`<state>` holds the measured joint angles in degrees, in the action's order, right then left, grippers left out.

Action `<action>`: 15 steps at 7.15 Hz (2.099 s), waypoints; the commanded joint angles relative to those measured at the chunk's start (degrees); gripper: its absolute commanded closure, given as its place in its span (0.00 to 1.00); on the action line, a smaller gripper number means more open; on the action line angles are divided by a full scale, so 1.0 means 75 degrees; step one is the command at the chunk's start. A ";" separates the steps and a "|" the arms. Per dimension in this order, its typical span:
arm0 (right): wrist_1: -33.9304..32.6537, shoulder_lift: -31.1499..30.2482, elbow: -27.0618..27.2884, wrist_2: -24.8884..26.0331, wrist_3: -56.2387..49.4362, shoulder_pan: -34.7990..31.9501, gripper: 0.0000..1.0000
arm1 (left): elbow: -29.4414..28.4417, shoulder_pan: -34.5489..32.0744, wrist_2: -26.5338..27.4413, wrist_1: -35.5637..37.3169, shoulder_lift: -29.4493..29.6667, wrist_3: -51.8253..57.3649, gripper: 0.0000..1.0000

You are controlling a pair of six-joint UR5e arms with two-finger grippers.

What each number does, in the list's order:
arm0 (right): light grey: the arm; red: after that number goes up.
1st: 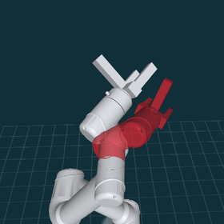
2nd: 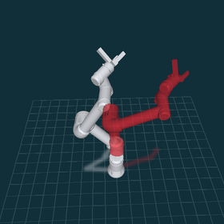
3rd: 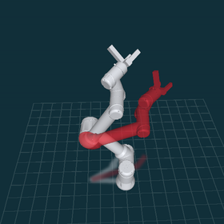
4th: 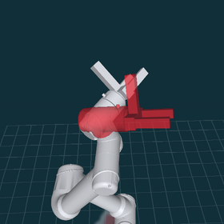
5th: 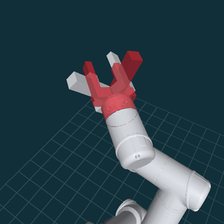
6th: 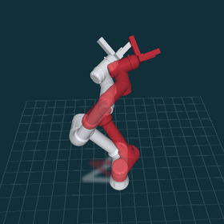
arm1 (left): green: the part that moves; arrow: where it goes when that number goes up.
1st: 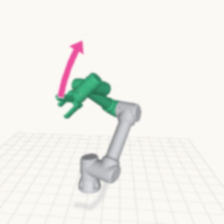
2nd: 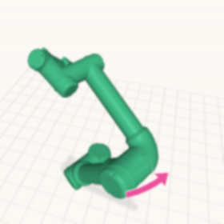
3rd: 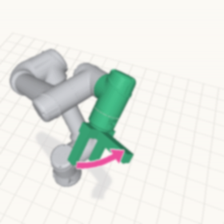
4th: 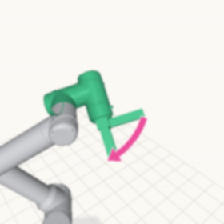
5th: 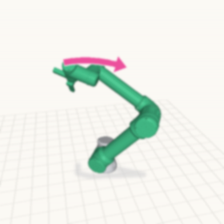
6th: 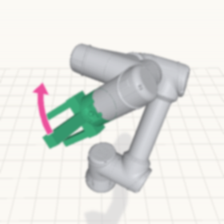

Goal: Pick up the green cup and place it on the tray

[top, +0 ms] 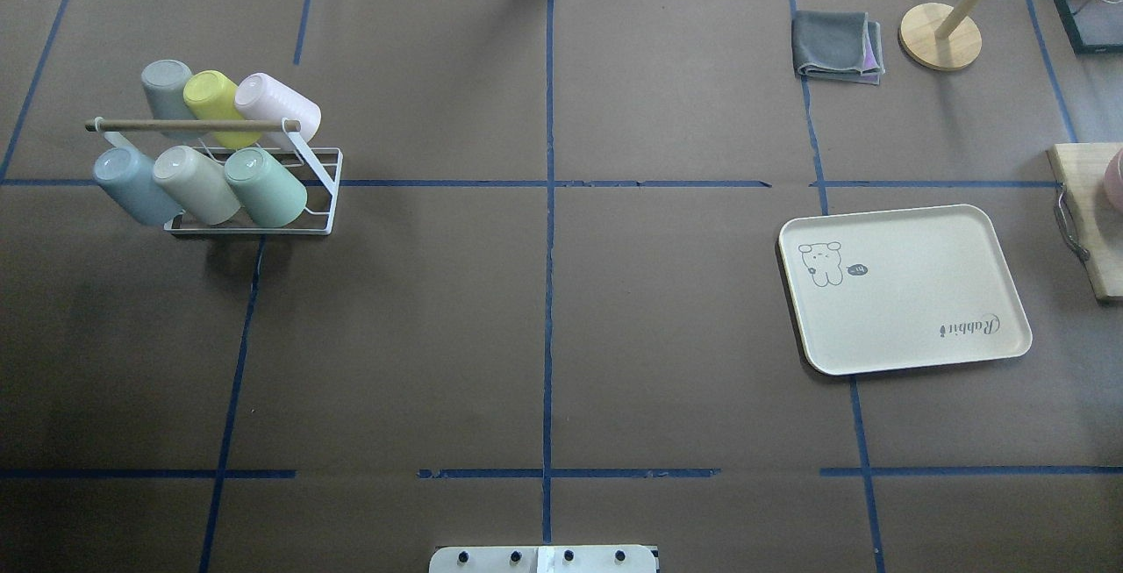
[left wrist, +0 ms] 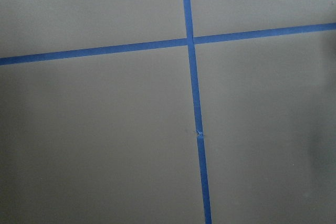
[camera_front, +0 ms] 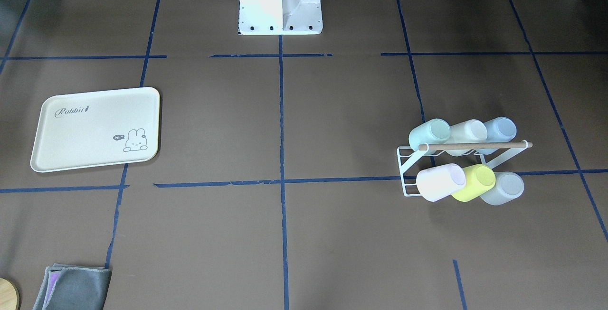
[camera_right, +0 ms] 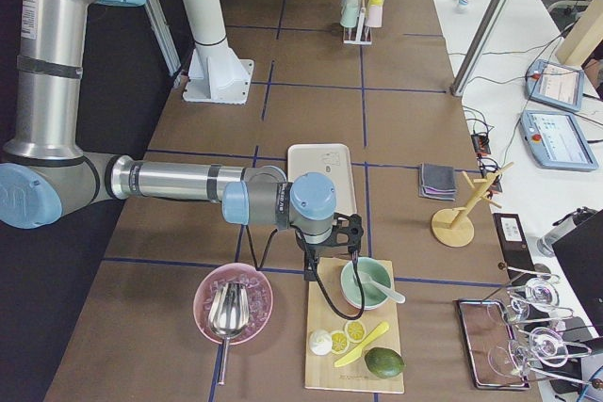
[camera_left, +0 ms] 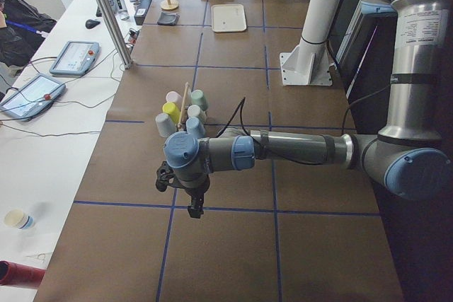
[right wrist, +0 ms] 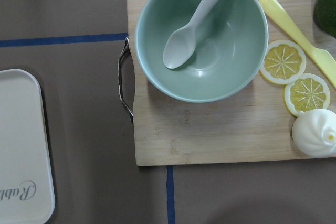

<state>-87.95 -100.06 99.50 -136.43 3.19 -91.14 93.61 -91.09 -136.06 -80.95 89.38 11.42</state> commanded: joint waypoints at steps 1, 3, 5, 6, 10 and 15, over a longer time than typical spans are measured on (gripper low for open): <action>0.0008 0.0005 0.0011 0.0003 0.0077 0.0000 0.00 | -0.0012 0.0005 0.0000 0.0000 0.0000 0.0000 0.00; 0.0020 0.0005 0.0000 0.0015 0.0078 0.0000 0.00 | -0.0012 0.0005 0.0000 0.0000 0.0000 0.0012 0.00; 0.0031 0.0005 0.0069 0.0015 0.0113 0.0000 0.00 | -0.0059 0.0005 0.0000 -0.0012 0.0000 0.0023 0.00; 0.0032 -0.0006 0.0081 0.0038 0.0113 0.0000 0.00 | -0.0071 0.0017 0.0000 -0.0012 0.0000 0.0024 0.00; 0.0008 0.0436 0.0105 0.0061 0.0055 0.0023 0.00 | -0.0083 0.0005 -0.0011 -0.0023 0.0012 0.0024 0.00; 0.0488 0.0885 -0.0166 0.0027 0.1068 0.0795 0.00 | -0.0001 0.0005 -0.0011 -0.0094 0.0024 0.0024 0.00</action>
<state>-85.49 -93.37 97.81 -135.98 7.12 -86.76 93.59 -91.05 -136.14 -81.48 89.52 11.61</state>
